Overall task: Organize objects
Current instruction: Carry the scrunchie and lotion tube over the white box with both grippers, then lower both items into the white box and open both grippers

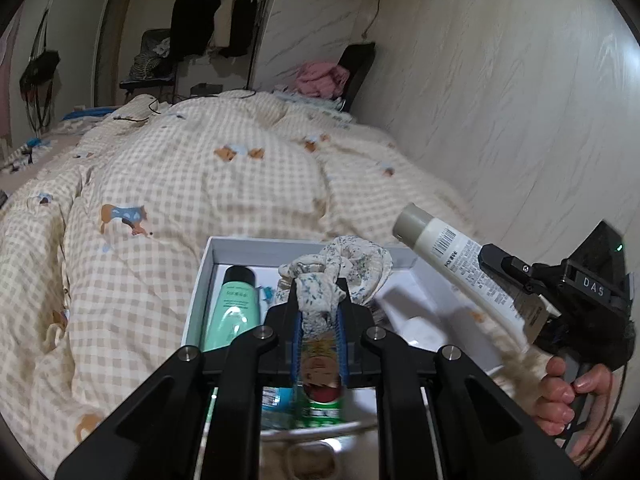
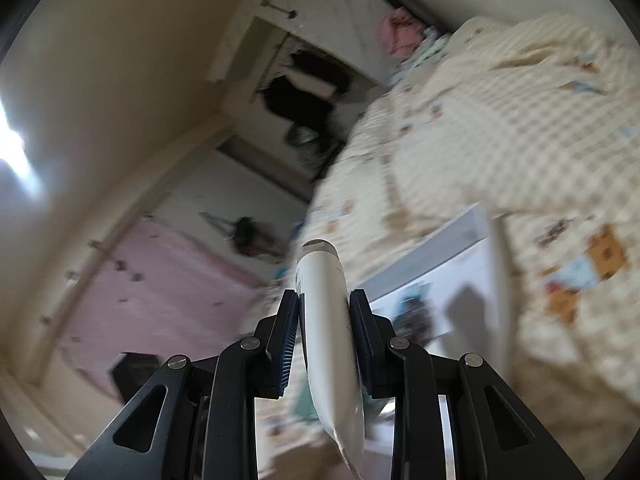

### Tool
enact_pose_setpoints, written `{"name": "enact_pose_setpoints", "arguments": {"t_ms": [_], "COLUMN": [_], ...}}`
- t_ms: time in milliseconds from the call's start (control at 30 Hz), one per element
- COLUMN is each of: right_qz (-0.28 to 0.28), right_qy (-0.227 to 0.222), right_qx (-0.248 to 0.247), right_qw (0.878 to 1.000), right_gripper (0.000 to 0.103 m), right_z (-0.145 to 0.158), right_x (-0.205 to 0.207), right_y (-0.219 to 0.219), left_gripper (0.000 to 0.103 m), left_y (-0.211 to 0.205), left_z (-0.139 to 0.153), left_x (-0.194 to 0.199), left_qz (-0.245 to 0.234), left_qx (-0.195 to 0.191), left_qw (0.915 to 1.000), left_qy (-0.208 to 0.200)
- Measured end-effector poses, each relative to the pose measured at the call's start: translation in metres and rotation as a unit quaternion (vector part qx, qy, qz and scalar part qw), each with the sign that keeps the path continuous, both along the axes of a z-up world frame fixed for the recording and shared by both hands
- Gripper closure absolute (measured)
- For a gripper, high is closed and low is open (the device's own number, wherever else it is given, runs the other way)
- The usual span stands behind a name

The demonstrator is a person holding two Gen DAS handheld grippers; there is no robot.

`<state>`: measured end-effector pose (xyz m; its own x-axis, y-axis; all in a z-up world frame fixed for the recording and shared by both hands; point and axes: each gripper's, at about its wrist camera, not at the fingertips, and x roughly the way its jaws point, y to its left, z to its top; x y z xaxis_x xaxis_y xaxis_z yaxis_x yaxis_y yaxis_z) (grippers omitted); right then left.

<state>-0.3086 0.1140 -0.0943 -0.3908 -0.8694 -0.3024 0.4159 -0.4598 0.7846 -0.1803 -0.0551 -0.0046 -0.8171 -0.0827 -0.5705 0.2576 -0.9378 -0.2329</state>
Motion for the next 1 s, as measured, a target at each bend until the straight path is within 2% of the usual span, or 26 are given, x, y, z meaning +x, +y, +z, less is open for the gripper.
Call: {"name": "enact_pose_setpoints", "arguments": {"t_ms": [67,133,367,500,533,600,633,667,767,900,1000], "right_qz": [-0.011,-0.010,-0.037,-0.025,-0.017,-0.012,-0.010,-0.012,-0.008,-0.015,-0.035], "right_qy": [-0.001,0.007,-0.016,-0.002,0.004,0.020,0.028,0.035,0.061,0.086,0.074], "right_qx": [0.032,0.061,0.089,0.119,0.132,0.146,0.156,0.166,0.187,0.205,0.198], "right_qw": [0.999,0.998,0.995,0.993,0.991,0.989,0.987,0.985,0.980,0.975,0.977], "right_gripper": [0.077,0.077,0.077,0.074,0.072,0.061,0.051,0.041,0.036,0.031,0.030], "right_z": [-0.005,-0.006,0.000,0.014,0.015,0.024,0.030,0.032,0.050,0.082,0.106], "right_x": [-0.002,-0.004,-0.009,-0.005,0.000,0.006,0.009,0.012,0.021,0.037,0.055], "right_y": [-0.008,-0.019,-0.028,-0.031,-0.023,-0.023,-0.027,-0.026,-0.028,-0.020,0.000], "left_gripper": [0.088,0.088,0.087,0.084,0.082,0.070,0.057,0.050,0.040,0.038,0.038], "left_y": [0.002,0.001,0.005,0.011,0.013,0.017,0.018,0.019,0.022,0.021,0.021], "left_z": [-0.003,-0.003,-0.007,-0.007,-0.006,-0.003,-0.002,0.000,0.007,0.022,0.038], "left_x": [-0.004,-0.008,-0.011,-0.012,-0.010,-0.007,-0.006,-0.005,-0.003,-0.001,-0.001], "left_qz": [0.000,0.010,0.012,0.016,0.018,0.027,0.030,0.032,0.036,0.045,0.054], "left_qx": [-0.030,-0.033,-0.051,-0.070,-0.076,-0.094,-0.101,-0.106,-0.116,-0.111,-0.112], "left_qw": [0.9995,0.9993,0.9985,0.9972,0.9967,0.9950,0.9943,0.9937,0.9924,0.9920,0.9894], "left_qy": [-0.008,-0.012,-0.019,-0.022,-0.022,-0.020,-0.018,-0.016,-0.018,-0.039,-0.076]}}
